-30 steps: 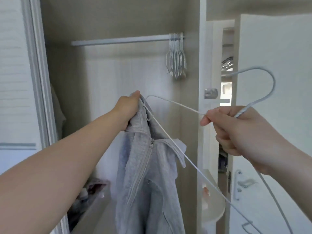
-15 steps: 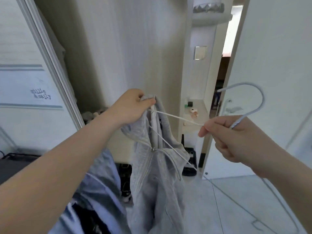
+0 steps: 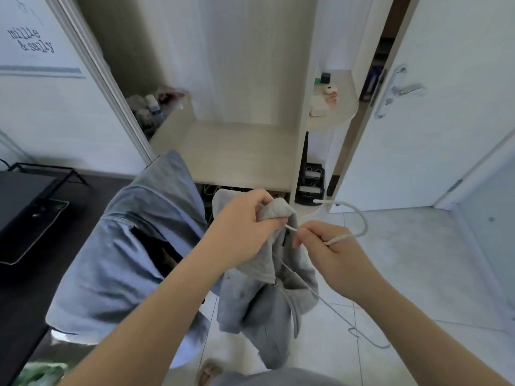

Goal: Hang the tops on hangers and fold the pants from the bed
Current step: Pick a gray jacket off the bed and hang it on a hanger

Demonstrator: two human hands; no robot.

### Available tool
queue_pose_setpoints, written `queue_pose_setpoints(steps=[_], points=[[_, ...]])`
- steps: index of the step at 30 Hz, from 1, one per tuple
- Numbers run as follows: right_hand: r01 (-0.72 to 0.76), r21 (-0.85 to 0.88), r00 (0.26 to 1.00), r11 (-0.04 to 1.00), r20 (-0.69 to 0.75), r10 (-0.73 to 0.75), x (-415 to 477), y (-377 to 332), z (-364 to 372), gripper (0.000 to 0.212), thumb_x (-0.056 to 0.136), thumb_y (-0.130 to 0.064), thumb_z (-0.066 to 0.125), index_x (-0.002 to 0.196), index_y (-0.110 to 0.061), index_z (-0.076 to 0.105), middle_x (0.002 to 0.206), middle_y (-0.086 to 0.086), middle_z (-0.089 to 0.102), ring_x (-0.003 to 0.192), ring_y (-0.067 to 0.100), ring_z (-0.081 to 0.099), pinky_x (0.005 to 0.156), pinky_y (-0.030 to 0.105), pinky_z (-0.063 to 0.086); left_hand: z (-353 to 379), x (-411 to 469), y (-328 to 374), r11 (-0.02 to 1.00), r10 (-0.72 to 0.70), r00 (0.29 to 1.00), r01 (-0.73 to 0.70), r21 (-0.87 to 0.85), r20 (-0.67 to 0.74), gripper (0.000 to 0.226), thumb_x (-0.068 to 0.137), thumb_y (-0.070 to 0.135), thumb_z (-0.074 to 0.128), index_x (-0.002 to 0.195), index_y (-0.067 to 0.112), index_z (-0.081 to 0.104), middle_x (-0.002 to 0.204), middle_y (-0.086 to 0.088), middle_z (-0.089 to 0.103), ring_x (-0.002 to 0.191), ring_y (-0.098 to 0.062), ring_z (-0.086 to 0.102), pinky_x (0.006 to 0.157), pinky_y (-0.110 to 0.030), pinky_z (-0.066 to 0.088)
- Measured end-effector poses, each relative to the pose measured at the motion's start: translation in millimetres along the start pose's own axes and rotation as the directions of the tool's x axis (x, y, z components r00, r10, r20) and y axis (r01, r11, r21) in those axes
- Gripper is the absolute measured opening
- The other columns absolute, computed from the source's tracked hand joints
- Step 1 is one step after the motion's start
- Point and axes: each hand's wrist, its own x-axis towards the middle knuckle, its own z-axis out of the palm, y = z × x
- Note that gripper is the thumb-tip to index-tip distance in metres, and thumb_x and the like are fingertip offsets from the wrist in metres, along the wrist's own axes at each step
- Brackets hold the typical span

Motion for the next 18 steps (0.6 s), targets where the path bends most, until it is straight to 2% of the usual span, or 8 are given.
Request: queue_pose_setpoints(steps=[2, 6, 8, 10, 12, 13, 15, 18], points=[[-0.032, 0.063, 0.999, 0.998, 0.043, 0.03, -3, 6, 8, 0.041, 0.102, -0.013, 0.052, 0.064, -0.026, 0.06, 0.051, -0.016, 0.049, 0.048, 0.001, 0.045, 0.05, 0.01, 0.033, 3, -10, 1, 0.999, 0.021, 0.999, -0.02, -0.034, 0.037, 0.008, 0.09, 0.034, 0.072, 0.091, 0.031, 0.065, 0.075, 0.013, 0.068, 0.069, -0.005, 0.063, 0.062, -0.02, 0.05], [-0.116, 0.19, 0.992, 0.975, 0.076, 0.104, -8, 10, 21, 0.054, 0.103, -0.01, 0.05, 0.056, -0.037, 0.059, 0.048, -0.016, 0.046, 0.045, 0.001, 0.039, 0.047, 0.012, 0.03, 7, -27, 1, 0.999, 0.035, 0.991, -0.036, 0.006, 0.133, 0.009, 0.092, 0.024, 0.064, 0.098, 0.028, 0.068, 0.084, 0.007, 0.069, 0.079, -0.015, 0.065, 0.071, -0.037, 0.054], [-0.085, 0.256, 0.995, 0.963, 0.069, 0.069, -12, 10, 20, 0.049, 0.102, -0.018, 0.051, 0.057, -0.035, 0.059, 0.047, -0.014, 0.044, 0.044, 0.001, 0.037, 0.046, 0.014, 0.029, 7, -36, -2, 0.948, 0.16, 0.985, -0.173, 0.269, 0.069, 0.019, 0.088, 0.04, 0.059, 0.099, 0.029, 0.07, 0.09, 0.011, 0.064, 0.086, -0.012, 0.059, 0.074, -0.035, 0.048], [-0.035, 0.29, 0.997, 0.956, 0.074, 0.014, -16, 7, 14, 0.04, 0.096, -0.03, 0.05, 0.057, -0.037, 0.06, 0.047, -0.013, 0.042, 0.045, 0.003, 0.034, 0.046, 0.017, 0.028, 1, -40, -7, 0.765, 0.348, 0.937, -0.284, 0.578, 0.0, 0.041, 0.084, 0.064, 0.054, 0.099, 0.031, 0.072, 0.109, 0.011, 0.06, 0.105, -0.016, 0.053, 0.088, -0.034, 0.039], [-0.013, 0.299, 0.995, 0.954, 0.098, -0.017, -18, 5, 7, 0.036, 0.092, -0.039, 0.047, 0.06, -0.037, 0.063, 0.047, -0.012, 0.039, 0.044, 0.005, 0.032, 0.046, 0.019, 0.027, -9, -39, -9, 0.717, 0.42, 0.906, -0.371, 0.59, 0.06, 0.05, 0.082, 0.073, 0.052, 0.103, 0.033, 0.072, 0.117, 0.011, 0.061, 0.116, -0.018, 0.052, 0.099, -0.034, 0.033], [-0.014, 0.301, 0.995, 0.953, 0.098, -0.016, -19, 6, 4, 0.036, 0.091, -0.04, 0.046, 0.063, -0.033, 0.066, 0.047, -0.011, 0.039, 0.044, 0.006, 0.031, 0.045, 0.018, 0.026, -14, -38, -10, 0.726, 0.417, 0.901, -0.412, 0.551, 0.123, 0.05, 0.084, 0.074, 0.05, 0.106, 0.033, 0.07, 0.107, 0.014, 0.064, 0.108, -0.014, 0.057, 0.095, -0.032, 0.037], [-0.012, 0.306, 0.997, 0.952, 0.071, -0.01, -18, 8, 0, 0.037, 0.089, -0.039, 0.045, 0.069, -0.019, 0.069, 0.047, -0.011, 0.038, 0.044, 0.005, 0.031, 0.045, 0.016, 0.026, -15, -36, -11, 0.742, 0.369, 0.91, -0.41, 0.531, 0.188, 0.05, 0.085, 0.075, 0.044, 0.102, 0.034, 0.065, 0.081, 0.015, 0.062, 0.079, -0.005, 0.058, 0.071, -0.025, 0.044], [0.048, 0.286, 0.998, 0.957, -0.043, -0.037, -19, 11, 2, 0.042, 0.089, -0.041, 0.039, 0.067, -0.011, 0.059, 0.048, -0.006, 0.038, 0.047, 0.005, 0.034, 0.049, 0.016, 0.029, 2, -43, -7, 0.766, 0.345, 0.929, -0.363, 0.531, 0.137, 0.055, 0.085, 0.076, 0.035, 0.091, 0.027, 0.06, 0.066, 0.01, 0.052, 0.064, -0.008, 0.048, 0.056, -0.026, 0.04]])
